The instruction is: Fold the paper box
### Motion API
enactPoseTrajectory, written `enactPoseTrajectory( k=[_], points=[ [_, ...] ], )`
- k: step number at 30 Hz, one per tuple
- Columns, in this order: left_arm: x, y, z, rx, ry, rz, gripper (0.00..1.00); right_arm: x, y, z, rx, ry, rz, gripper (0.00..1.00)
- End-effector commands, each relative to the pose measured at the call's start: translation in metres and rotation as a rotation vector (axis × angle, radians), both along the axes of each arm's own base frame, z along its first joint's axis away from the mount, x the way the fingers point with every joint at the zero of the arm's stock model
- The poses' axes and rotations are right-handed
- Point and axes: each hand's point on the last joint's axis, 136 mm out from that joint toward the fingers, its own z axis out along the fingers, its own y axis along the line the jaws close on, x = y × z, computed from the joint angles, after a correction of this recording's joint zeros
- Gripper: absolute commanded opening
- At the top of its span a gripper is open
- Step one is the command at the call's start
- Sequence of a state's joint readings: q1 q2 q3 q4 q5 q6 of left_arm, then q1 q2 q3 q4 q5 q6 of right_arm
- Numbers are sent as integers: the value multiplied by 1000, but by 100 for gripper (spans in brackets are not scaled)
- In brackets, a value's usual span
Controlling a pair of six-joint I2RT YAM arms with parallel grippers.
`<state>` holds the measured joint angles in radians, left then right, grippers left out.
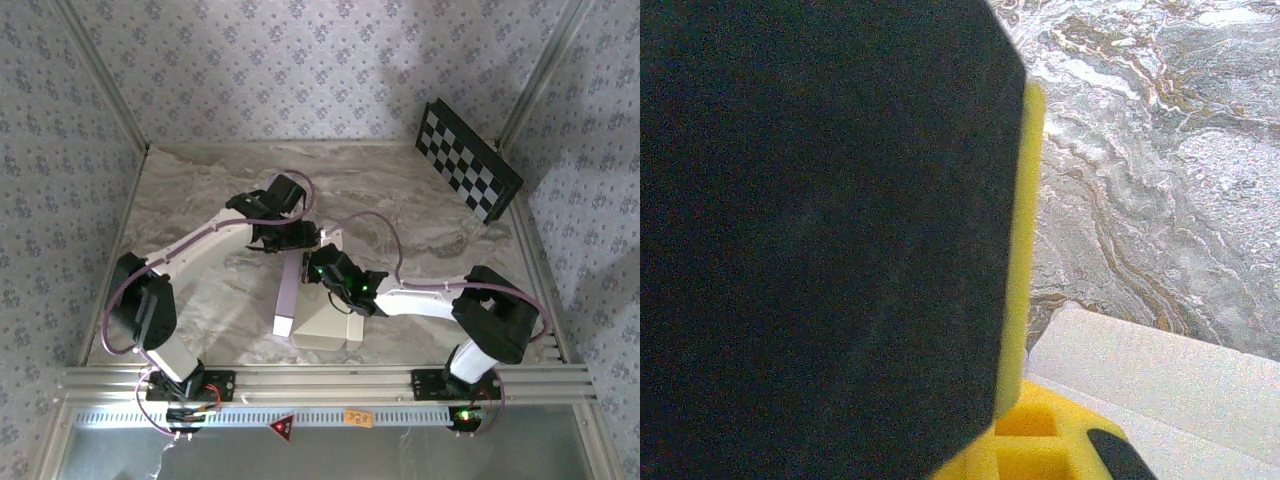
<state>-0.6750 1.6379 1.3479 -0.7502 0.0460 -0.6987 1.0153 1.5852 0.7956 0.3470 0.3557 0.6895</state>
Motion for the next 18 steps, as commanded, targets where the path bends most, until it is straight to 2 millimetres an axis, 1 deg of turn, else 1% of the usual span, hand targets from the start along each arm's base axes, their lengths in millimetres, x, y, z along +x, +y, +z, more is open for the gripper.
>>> enactPoseTrajectory(
  k=[1,6,10,15,18],
  points=[
    [-8,0,-3,9,47,-25,74,-10,-6,-26,-107,47,22,0],
    [-13,3,-13,20,65,-24,67,-12,-4,-24,-117,32,29,0],
    [-15,4,-16,29,67,-32,62,-12,-4,-19,-115,24,32,0],
    [-14,5,-15,32,57,-39,54,-15,-5,-2,-105,-2,37,3],
    [-14,6,-14,38,53,-45,52,-16,-6,10,-134,-39,57,8]
  ],
)
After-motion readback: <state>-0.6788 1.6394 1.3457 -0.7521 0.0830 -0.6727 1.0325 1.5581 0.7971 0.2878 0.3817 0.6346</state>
